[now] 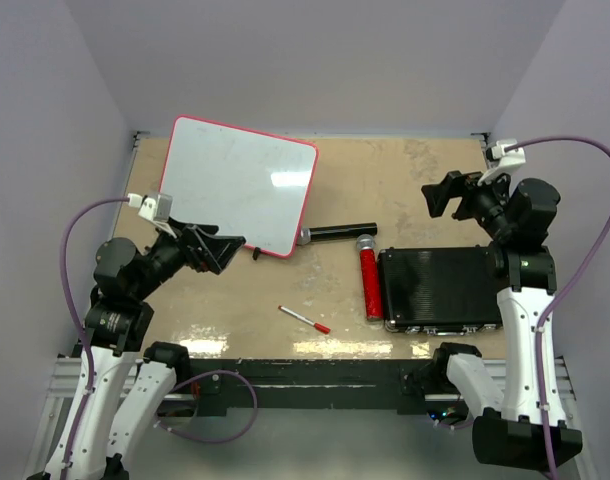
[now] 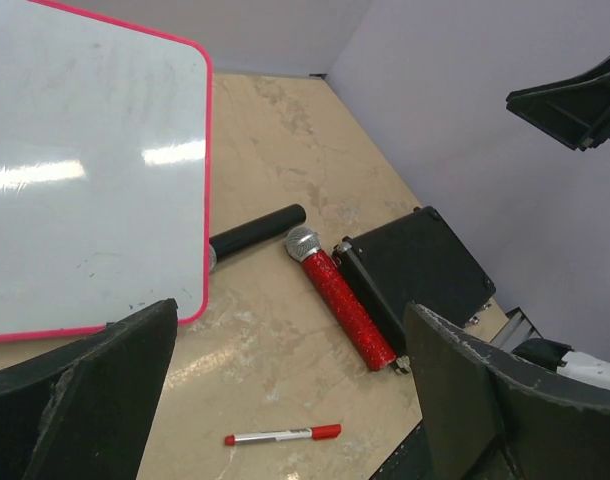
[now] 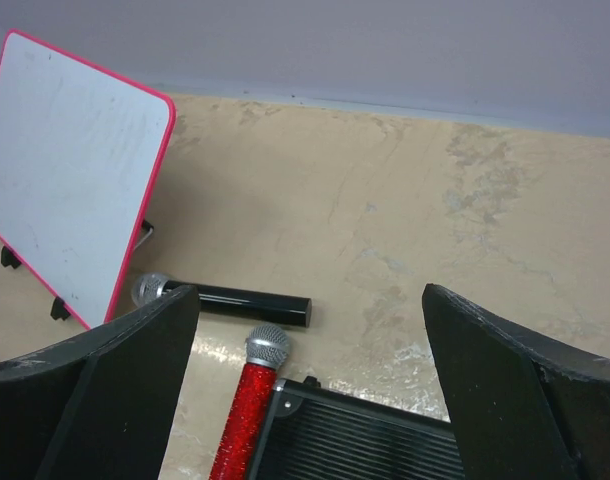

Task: Write a sentence on the whiteboard
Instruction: Open the whiteboard marker at the center of the board.

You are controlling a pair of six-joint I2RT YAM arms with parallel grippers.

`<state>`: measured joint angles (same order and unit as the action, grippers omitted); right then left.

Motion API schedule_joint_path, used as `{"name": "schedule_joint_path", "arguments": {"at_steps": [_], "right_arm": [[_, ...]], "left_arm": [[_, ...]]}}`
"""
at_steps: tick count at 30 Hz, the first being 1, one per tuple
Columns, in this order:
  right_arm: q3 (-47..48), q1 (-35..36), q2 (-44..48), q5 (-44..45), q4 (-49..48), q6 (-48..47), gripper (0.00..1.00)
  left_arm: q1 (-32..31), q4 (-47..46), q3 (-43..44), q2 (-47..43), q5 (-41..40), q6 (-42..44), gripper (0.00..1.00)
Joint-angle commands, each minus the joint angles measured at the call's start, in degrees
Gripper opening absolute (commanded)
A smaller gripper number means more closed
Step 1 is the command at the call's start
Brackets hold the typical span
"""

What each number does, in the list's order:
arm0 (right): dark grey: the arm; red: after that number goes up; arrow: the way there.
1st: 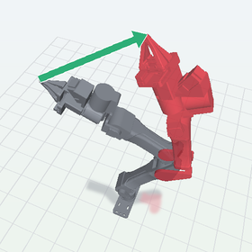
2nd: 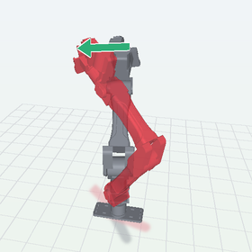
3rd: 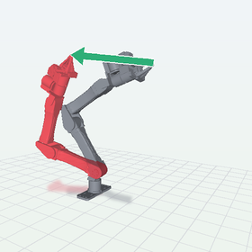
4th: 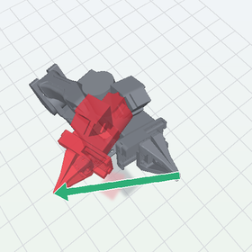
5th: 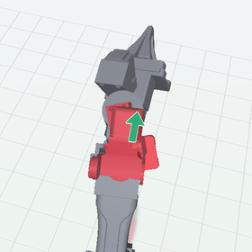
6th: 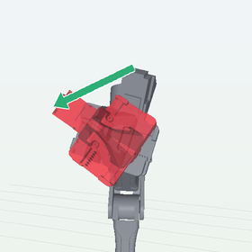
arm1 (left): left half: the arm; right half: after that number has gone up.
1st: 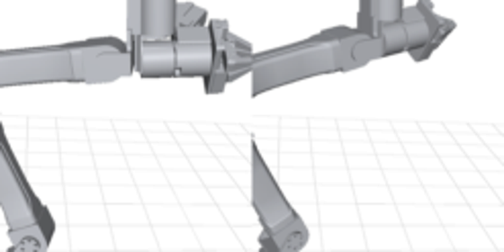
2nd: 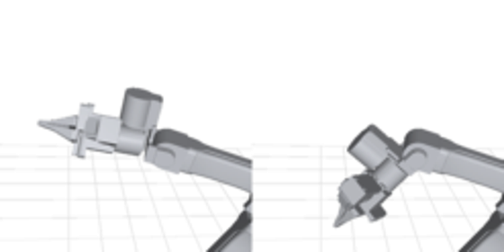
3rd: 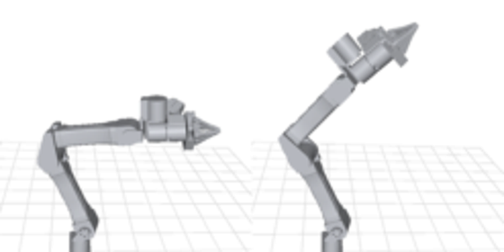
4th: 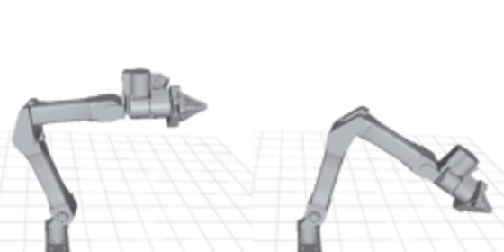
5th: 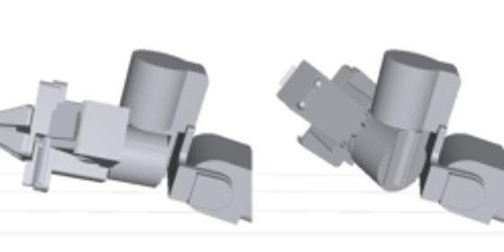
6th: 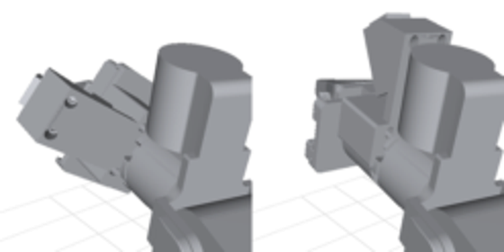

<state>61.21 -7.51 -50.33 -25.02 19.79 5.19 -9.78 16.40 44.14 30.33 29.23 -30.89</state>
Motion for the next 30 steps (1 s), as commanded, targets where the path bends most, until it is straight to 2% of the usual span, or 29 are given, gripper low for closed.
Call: {"name": "schedule_joint_path", "arguments": {"at_steps": [1,11,14,16,17,18,21,24,28,30], "right_arm": [[-0.7,-0.1,0.6,-0.3,-0.3,0.2,0.99],[-0.9,-0.1,0.4,-2.3,0.3,-1.7,0.99],[-1.5,-0.1,0.1,-5.3,0.4,-4.6,0.99],[-1.7,-0.1,-0.2,-13.2,2.3,-8.5,0.99],[-1.6,-0.1,-0.5,-16.7,3.8,-14.2,0.99],[-1.6,-0.1,-0.7,-25.8,6.6,-17.6,0.99],[0.7,0.7,-1.8,-32.4,14.9,-27.4,0.99],[2.3,4.8,-2.8,-33.5,20.3,-34.4,0.99],[-0.1,18.3,-2.5,-31.4,21.3,-38.5,0.99],[-2.6,21.2,-2.4,-34.2,21.3,-41.5,0.99]], "left_arm": [[-0.1,2.3,0.2,-0.4,2.4,-0.1,1.0],[-0.1,2.7,-0.2,-1.1,3.1,-0.5,1.0],[0.0,2.5,-0.9,-1.4,3.2,-0.5,1.0],[-0.1,2.0,-1.3,-1.3,4.0,-0.2,1.0],[-0.1,1.9,-1.7,-1.1,5.8,0.0,1.0],[-0.1,2.1,-1.8,-0.7,6.4,0.1,1.0],[-0.1,3.2,-2.1,-1.0,6.7,0.1,1.0],[-0.1,5.3,-3.0,-1.4,6.9,0.0,1.0],[-0.2,7.7,-4.9,-2.5,6.6,-0.3,1.0],[-0.4,9.0,-5.7,-2.6,5.8,-0.5,1.0]]}}
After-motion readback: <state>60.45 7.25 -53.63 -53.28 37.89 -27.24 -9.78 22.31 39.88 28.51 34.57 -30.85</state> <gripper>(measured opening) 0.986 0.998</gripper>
